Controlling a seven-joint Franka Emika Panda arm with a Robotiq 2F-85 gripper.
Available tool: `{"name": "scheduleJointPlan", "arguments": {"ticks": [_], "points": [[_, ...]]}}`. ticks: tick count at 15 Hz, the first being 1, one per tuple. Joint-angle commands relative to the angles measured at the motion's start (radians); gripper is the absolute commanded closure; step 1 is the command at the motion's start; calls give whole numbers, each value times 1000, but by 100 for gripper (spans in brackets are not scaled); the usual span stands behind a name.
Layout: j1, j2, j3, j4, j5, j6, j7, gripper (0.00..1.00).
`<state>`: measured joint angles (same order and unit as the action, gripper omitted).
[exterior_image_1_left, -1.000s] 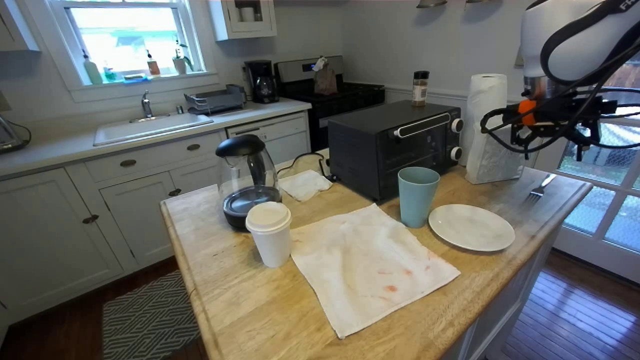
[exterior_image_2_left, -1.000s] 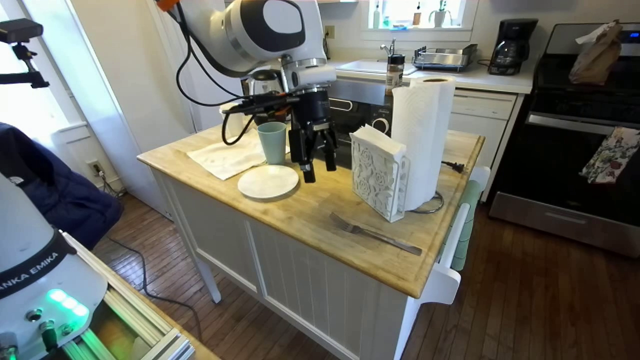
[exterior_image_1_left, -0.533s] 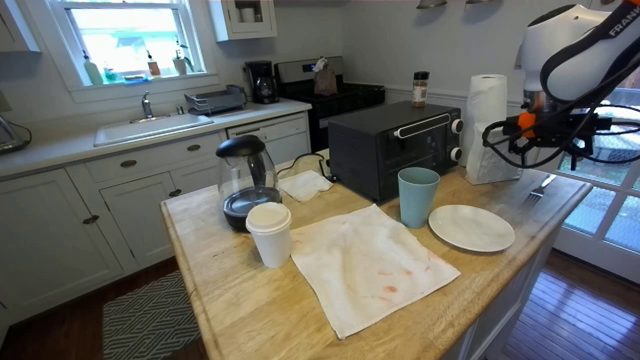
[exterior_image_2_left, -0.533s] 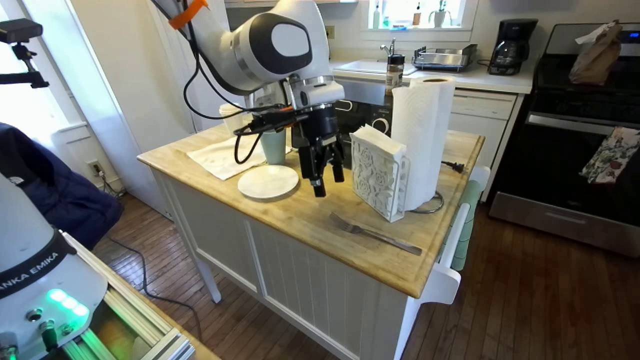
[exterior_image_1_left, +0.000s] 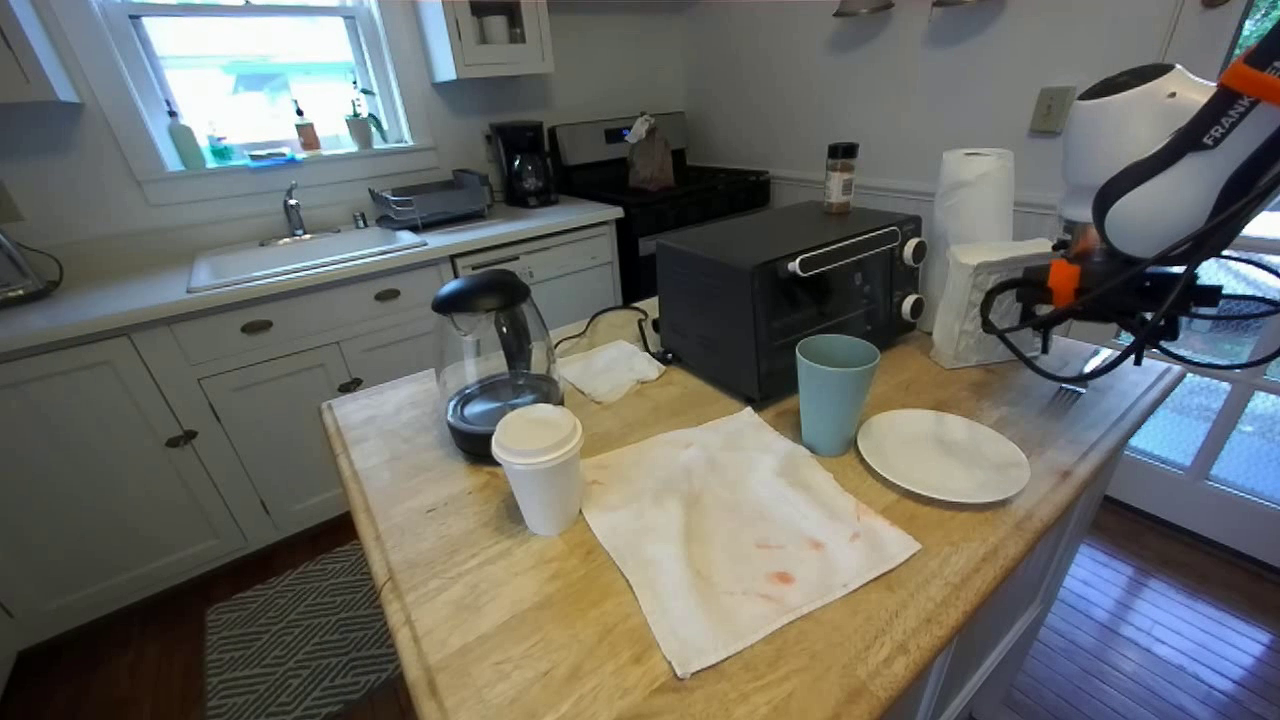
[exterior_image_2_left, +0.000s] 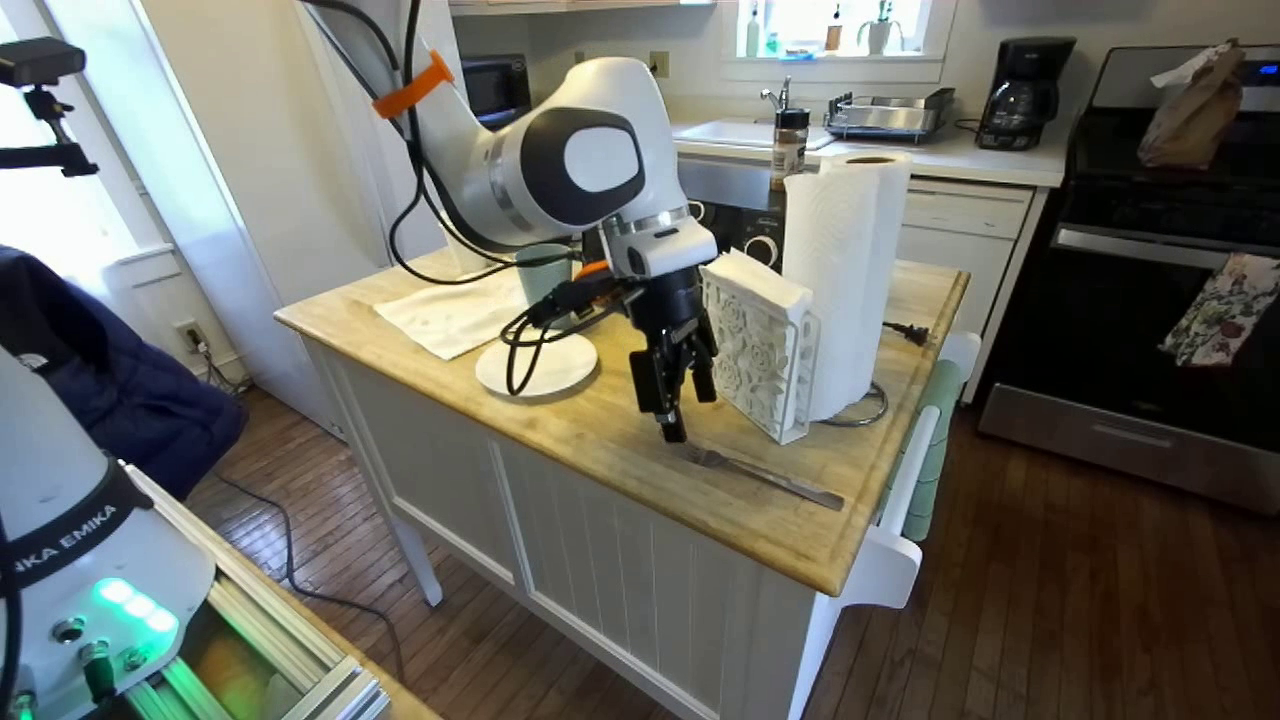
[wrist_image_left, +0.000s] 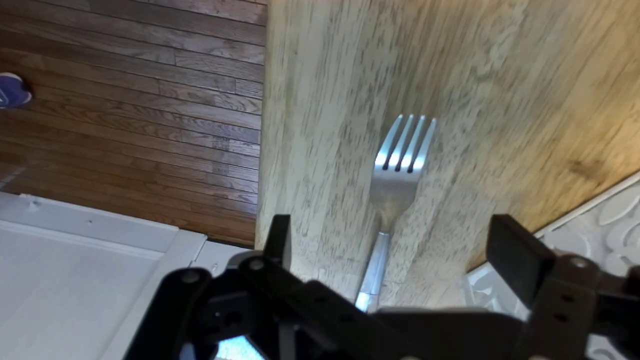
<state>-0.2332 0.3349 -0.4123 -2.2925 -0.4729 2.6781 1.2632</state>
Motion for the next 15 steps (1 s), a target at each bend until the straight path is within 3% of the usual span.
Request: {"name": "scheduleJointPlan", "arguments": {"ticks": [1, 15], "points": [[13, 56, -47, 15, 26, 60, -38, 0], [18, 169, -71, 90, 243, 97, -160, 0]]}}
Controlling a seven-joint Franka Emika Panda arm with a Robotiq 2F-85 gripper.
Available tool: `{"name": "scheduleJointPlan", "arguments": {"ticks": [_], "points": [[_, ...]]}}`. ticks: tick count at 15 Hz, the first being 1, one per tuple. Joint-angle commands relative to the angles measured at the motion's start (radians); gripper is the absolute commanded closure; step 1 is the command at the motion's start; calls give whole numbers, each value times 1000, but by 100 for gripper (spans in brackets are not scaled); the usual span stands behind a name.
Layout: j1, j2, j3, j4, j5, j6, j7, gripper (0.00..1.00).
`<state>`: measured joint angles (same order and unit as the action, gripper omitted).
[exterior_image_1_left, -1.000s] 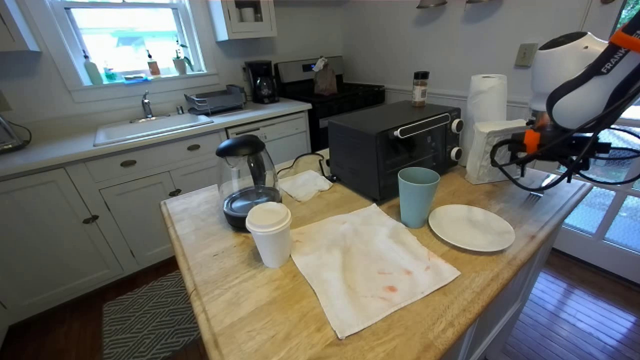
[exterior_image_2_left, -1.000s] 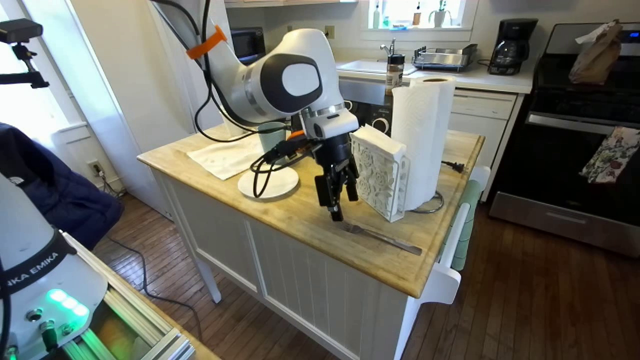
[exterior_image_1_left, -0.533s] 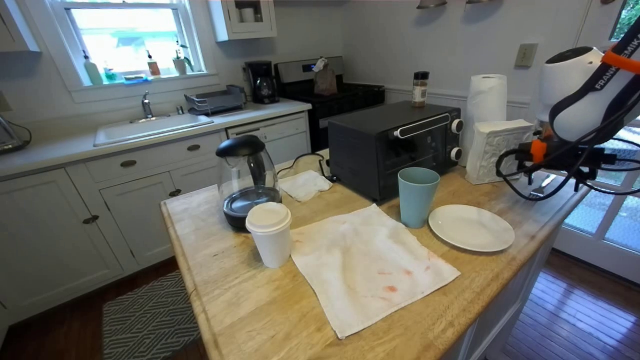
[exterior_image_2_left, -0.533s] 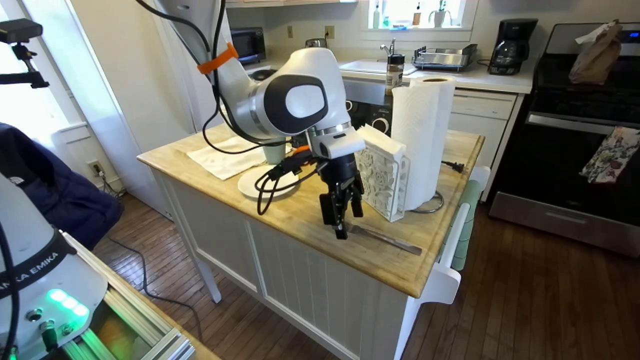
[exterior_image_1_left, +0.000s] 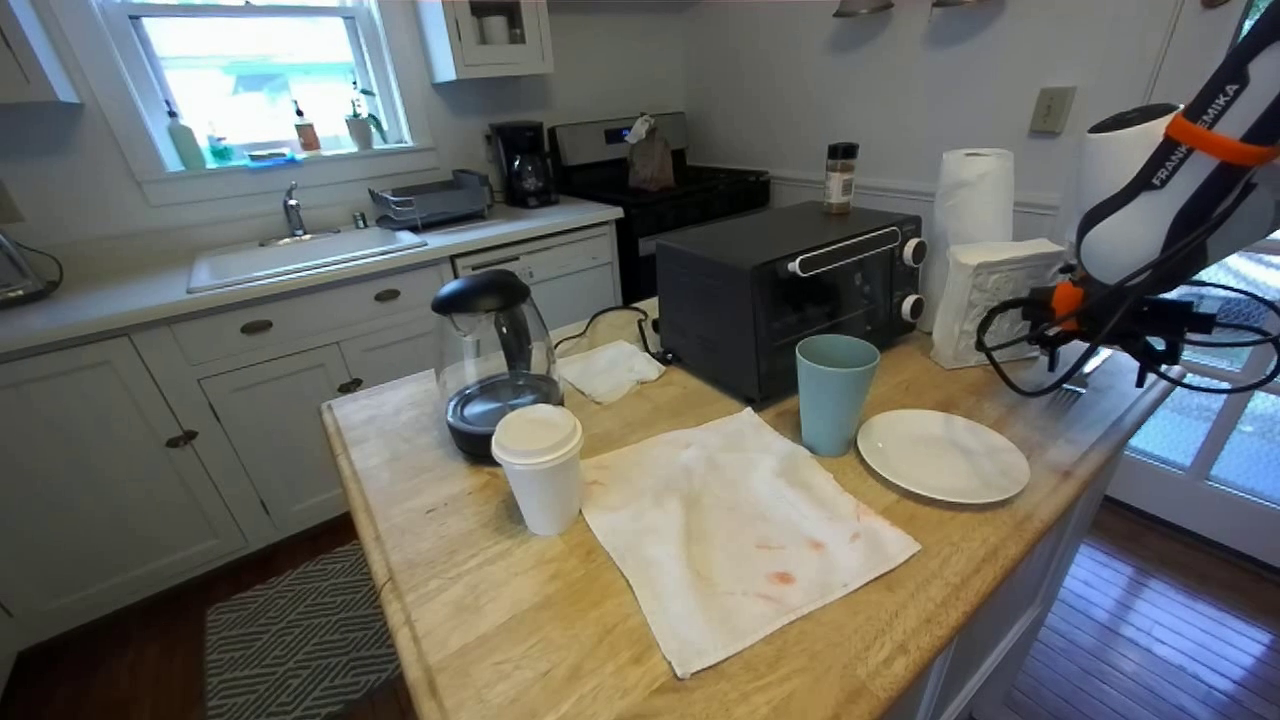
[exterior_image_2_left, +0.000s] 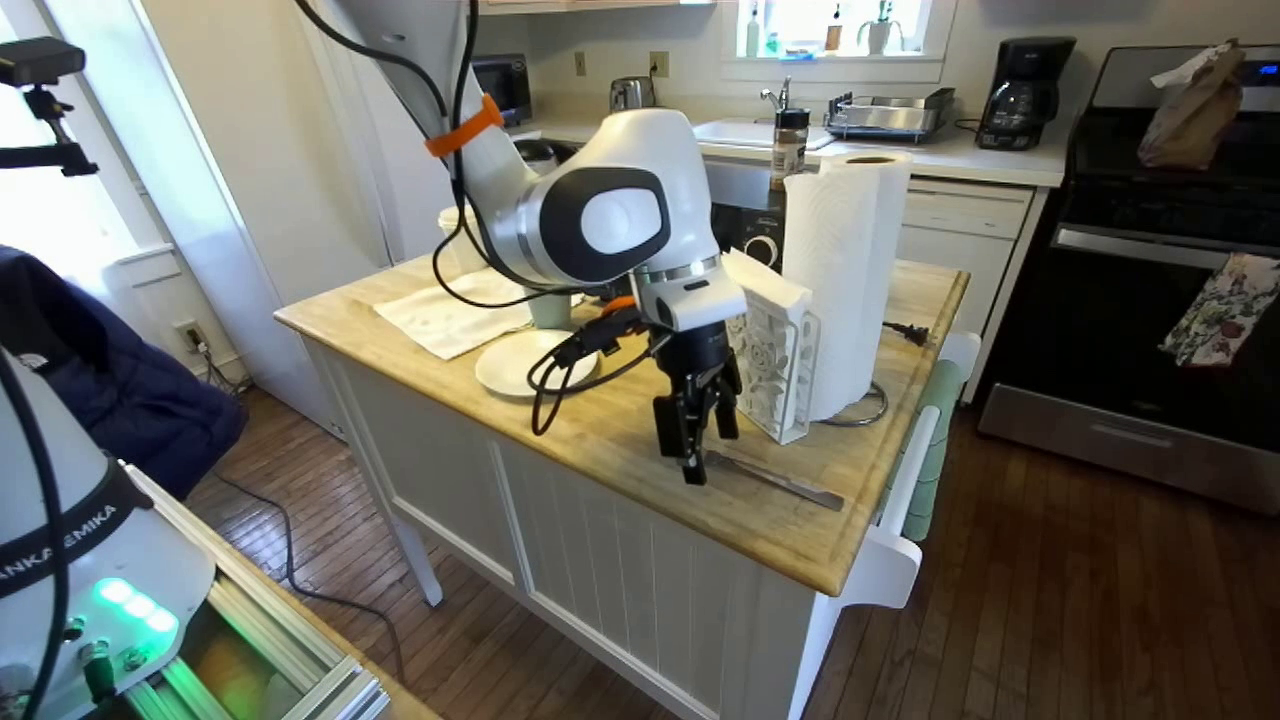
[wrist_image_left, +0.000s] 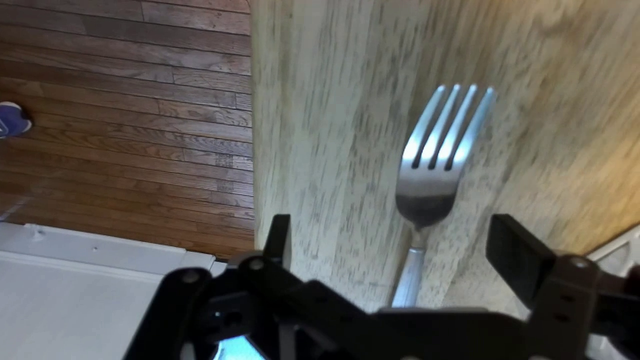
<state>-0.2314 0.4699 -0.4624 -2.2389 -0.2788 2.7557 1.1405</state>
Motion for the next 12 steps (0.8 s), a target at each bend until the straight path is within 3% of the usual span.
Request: {"name": "scheduleJointPlan", "arguments": {"ticks": [1, 3, 5, 6, 9, 10, 11, 12], "points": [[18, 41, -24, 45, 54, 20, -41, 6], [20, 52, -27, 57, 63, 18, -48, 32], [24, 63, -30, 65, 68, 20, -49, 46], [24, 68, -31, 69, 70, 22, -50, 23], [28, 82, -33, 78, 75, 22, -52, 18], [30, 84, -35, 79, 77, 20, -52, 19], [33, 86, -37, 80, 78, 20, -53, 36], [34, 88, -39, 82, 80, 19, -55, 44]]}}
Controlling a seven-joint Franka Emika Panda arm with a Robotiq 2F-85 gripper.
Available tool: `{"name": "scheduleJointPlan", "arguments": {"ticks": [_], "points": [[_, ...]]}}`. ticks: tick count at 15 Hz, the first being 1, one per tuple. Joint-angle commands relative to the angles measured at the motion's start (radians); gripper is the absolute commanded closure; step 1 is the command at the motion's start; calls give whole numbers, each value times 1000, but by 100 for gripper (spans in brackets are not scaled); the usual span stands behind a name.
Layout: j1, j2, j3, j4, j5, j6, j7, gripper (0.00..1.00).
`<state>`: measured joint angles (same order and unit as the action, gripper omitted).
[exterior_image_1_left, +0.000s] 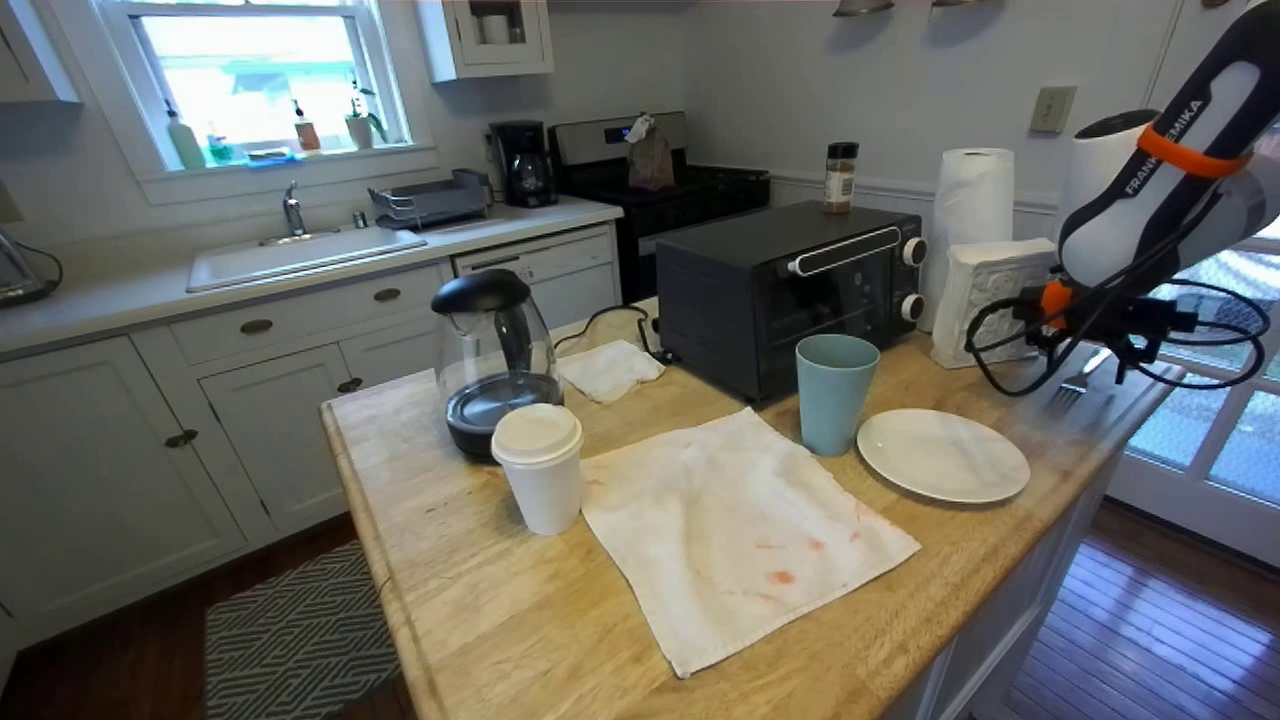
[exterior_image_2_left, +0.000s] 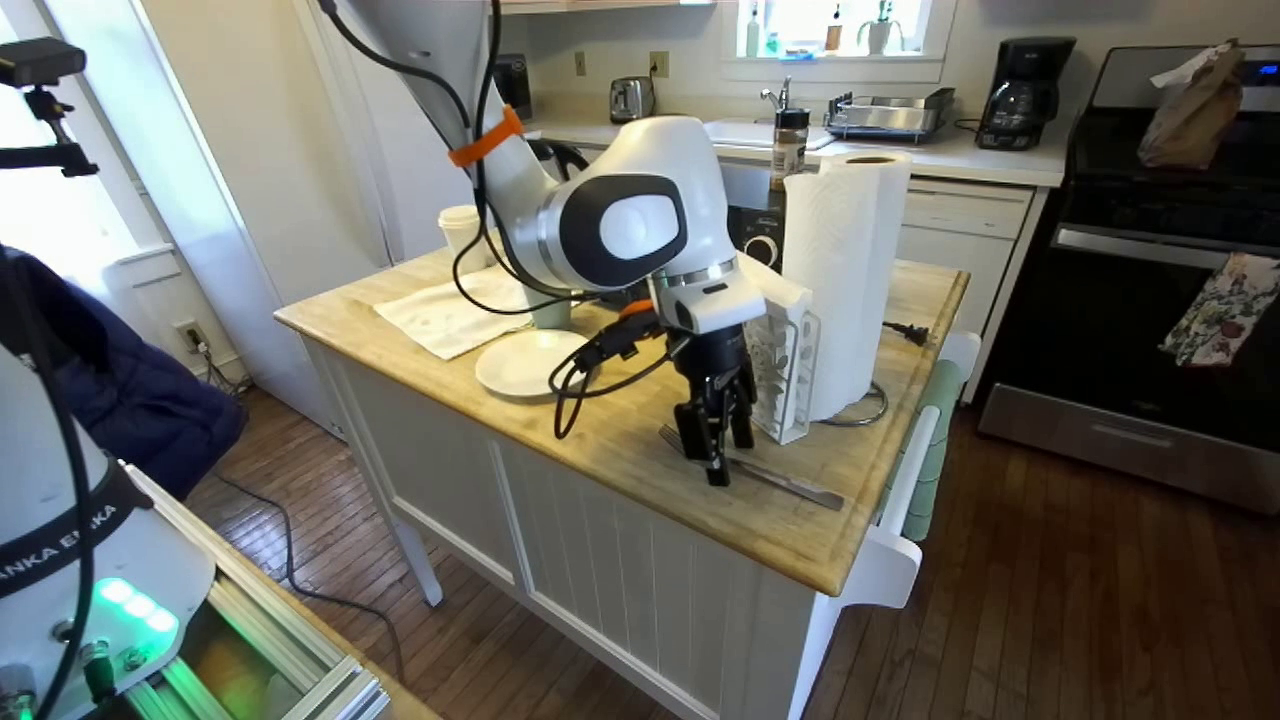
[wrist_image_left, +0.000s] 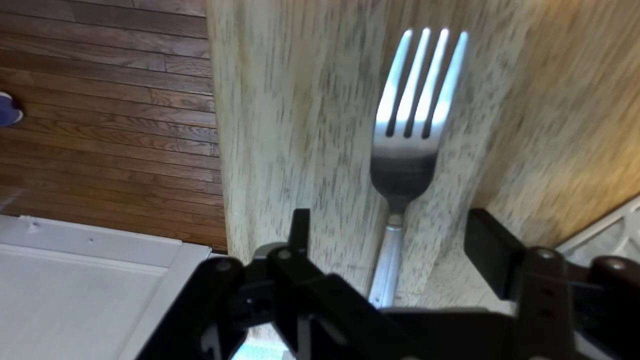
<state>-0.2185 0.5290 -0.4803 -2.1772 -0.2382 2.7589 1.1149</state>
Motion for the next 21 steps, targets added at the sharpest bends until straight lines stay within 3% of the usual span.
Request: {"name": "scheduleJointPlan", "arguments": {"ticks": [1, 8, 15, 21], "points": [[22, 28, -21, 22, 41, 16, -32, 49], [32, 23, -24, 19, 43, 15, -34, 100], [46, -24, -28, -10, 37, -40, -65, 97], [141, -137, -71, -77, -30, -183, -33, 97]]}}
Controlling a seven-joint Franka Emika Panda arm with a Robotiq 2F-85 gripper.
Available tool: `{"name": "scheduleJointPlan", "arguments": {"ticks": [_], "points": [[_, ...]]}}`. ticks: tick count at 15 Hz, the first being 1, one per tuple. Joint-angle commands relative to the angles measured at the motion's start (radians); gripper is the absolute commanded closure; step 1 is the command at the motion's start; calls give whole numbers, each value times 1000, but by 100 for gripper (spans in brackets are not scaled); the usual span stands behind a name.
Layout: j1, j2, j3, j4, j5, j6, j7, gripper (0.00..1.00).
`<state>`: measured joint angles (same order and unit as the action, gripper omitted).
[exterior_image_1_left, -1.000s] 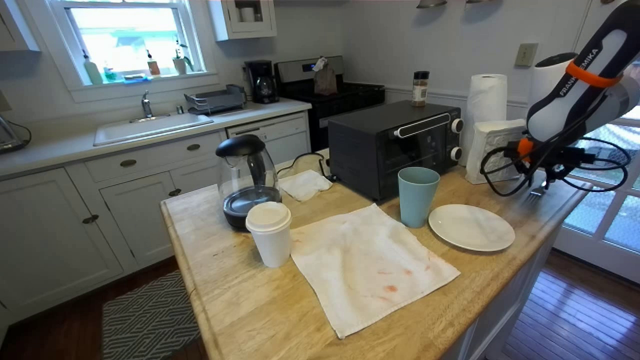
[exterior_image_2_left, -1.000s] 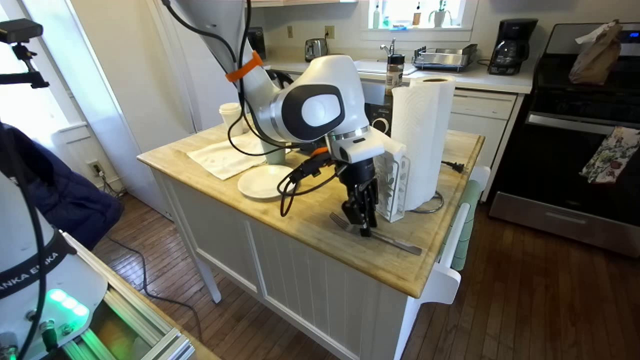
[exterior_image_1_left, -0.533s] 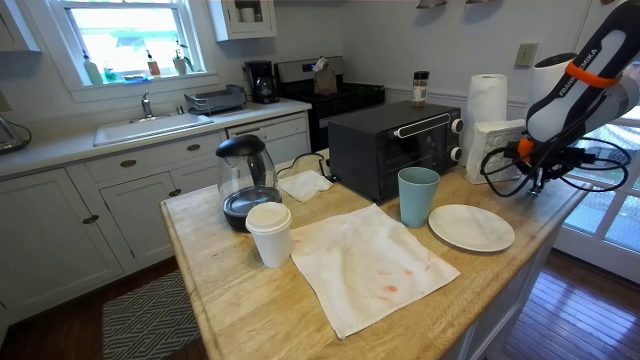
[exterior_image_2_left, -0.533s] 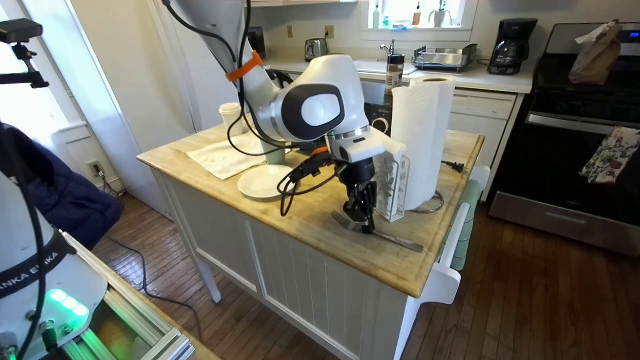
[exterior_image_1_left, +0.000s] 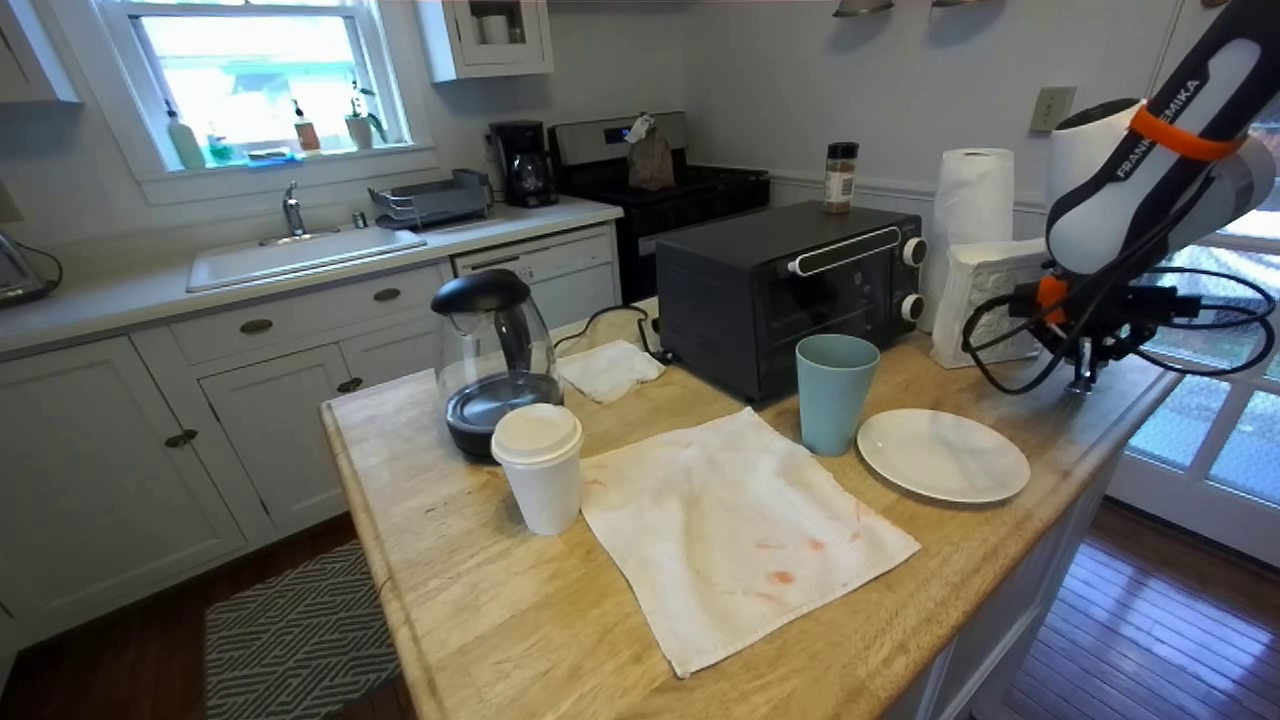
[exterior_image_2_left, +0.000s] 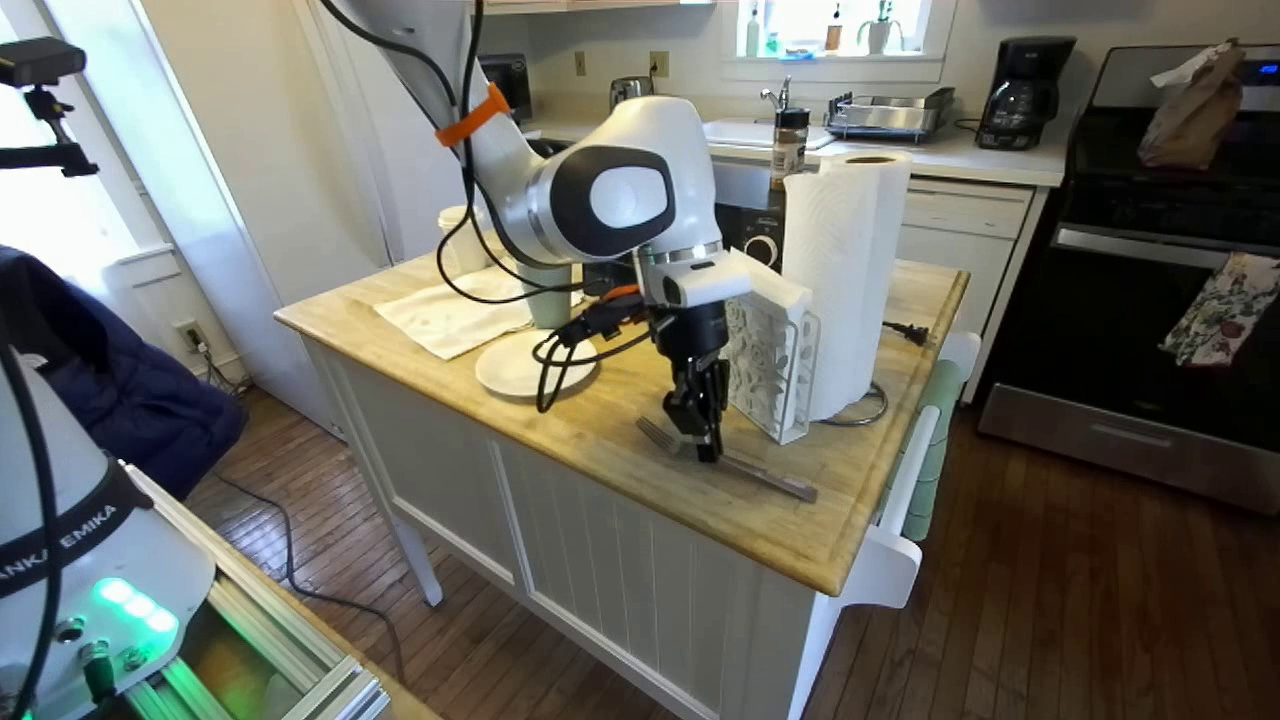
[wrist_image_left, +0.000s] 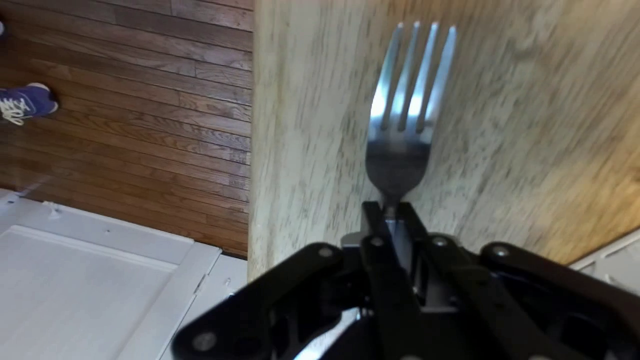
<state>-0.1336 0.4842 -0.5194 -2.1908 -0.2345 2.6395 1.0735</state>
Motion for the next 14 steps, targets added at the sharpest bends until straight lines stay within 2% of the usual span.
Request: {"name": "scheduleJointPlan", "arguments": {"ticks": [1, 7, 9, 14], "points": [[70, -113, -35, -71, -45, -91, 19, 97], [104, -225, 9, -111, -77, -215, 112, 97], [113, -258, 28, -120, -98, -262, 181, 97], [111, -335, 124, -162, -129, -363, 349, 97]]}}
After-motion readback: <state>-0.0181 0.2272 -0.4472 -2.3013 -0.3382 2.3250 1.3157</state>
